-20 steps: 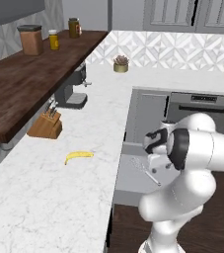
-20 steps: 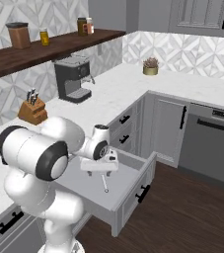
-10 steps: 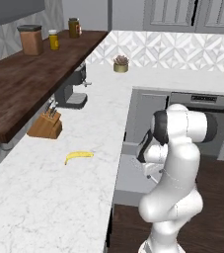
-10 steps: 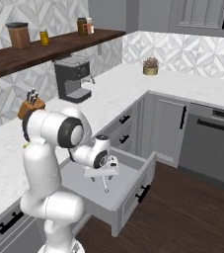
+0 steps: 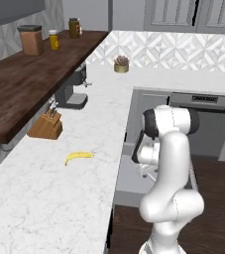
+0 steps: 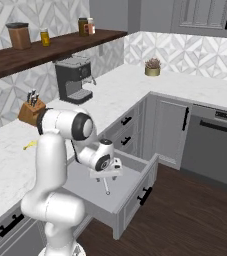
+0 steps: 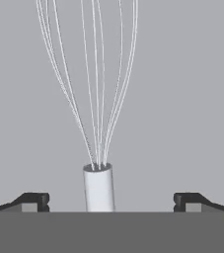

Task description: Pick the whisk from the drawer and place it on the counter.

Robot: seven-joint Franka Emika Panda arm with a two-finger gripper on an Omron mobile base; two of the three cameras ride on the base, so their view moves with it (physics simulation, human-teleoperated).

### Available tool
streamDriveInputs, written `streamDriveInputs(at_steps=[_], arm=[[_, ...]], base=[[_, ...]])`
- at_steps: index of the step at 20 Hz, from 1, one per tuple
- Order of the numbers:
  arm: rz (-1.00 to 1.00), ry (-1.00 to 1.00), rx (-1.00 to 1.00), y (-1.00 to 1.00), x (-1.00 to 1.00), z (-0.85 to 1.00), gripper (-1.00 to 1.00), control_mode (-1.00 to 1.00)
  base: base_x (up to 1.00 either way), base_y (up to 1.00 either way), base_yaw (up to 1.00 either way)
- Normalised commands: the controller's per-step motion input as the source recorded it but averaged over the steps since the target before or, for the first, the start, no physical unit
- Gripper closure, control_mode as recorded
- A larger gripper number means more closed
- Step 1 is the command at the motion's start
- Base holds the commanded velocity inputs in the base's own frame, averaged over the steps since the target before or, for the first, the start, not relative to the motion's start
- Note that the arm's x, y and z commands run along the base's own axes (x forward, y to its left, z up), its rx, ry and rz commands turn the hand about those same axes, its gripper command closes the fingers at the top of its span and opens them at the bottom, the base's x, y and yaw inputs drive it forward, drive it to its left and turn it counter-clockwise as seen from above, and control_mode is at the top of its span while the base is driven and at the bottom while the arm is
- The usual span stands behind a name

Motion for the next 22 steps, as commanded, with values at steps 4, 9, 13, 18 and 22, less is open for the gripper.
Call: streamDriveInputs(at_steps=[4,9,13,18,22], arm=[[0.00,-0.06,0.00,0.00,0.26,-0.81,-1.00,-1.00],[0.05,-0.07,0.00,0.00,0.01,-0.92,1.00,-1.00],[0.06,-0.09,0.00,0.00,-0.22,-0.52,1.00,-1.00],[0.00,0.01,0.00,0.00,-0.38,0.53,1.00,-1.00],[0.01,0.06,0.00,-0.02,-0.47,0.98,1.00,-1.00]], base=[[0.00,0.00,0.00],[0.00,0.00,0.00],[0.00,0.00,0.00],[0.00,0.00,0.00],[0.00,0.00,0.00]])
